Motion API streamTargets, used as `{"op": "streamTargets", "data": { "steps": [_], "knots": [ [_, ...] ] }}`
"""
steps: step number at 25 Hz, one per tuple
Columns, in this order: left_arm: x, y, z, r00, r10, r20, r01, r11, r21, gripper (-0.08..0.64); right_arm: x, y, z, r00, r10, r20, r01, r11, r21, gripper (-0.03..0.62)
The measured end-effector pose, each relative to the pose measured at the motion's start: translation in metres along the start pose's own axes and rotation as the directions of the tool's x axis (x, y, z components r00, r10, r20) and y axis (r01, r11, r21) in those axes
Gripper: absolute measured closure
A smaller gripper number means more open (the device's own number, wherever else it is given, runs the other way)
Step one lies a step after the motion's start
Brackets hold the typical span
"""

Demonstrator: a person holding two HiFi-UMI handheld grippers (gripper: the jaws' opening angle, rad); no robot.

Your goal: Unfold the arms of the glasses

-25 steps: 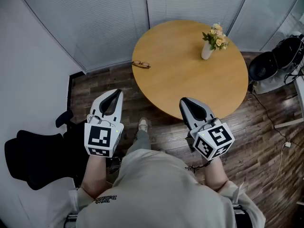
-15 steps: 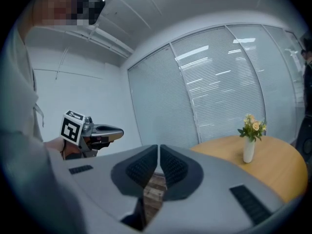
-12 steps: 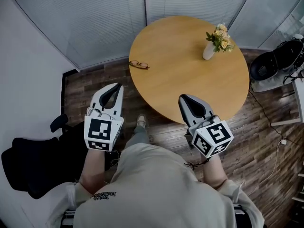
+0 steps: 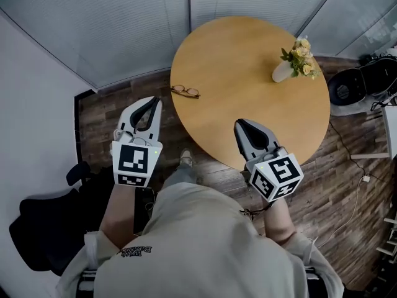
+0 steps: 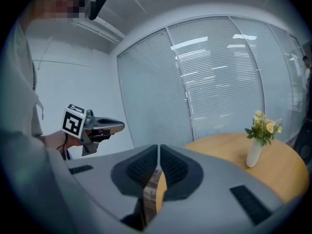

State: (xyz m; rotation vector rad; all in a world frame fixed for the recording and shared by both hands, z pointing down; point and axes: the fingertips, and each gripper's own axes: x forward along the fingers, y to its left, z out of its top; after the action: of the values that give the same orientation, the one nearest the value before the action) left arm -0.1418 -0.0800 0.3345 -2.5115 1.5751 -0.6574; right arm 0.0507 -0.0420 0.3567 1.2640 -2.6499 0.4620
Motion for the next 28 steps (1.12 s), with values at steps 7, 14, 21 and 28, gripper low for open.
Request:
{"op": "streamTargets", "data": {
  "steps": [7,14,21,28],
  "knots": [
    [0.062,0.034,-0.041,0.996,-0.059,-0.066,0.064,0.996,0.065,0.532,0.063,-0.006,0.018,1.0,-0.02,0.018,0.02,1.0,-0.001,0.555],
    [0.125,0.025,-0.079,0.981,-0.125,-0.151,0.178,0.891,0.418,0.43,0.109,-0.03,0.021,0.992,-0.126,0.019,0.126,0.991,-0.035,0.555],
    [0.181,0.002,-0.12,0.955,-0.196,-0.224,0.287,0.809,0.514,0.42,0.134,-0.051,0.003,0.986,-0.16,-0.038,0.16,0.987,0.007,0.555],
    [0.21,-0.022,-0.199,0.895,-0.217,-0.391,0.413,0.734,0.539,0.42,0.147,-0.065,-0.003,0.994,-0.105,-0.017,0.105,0.993,0.049,0.555]
  ]
}}
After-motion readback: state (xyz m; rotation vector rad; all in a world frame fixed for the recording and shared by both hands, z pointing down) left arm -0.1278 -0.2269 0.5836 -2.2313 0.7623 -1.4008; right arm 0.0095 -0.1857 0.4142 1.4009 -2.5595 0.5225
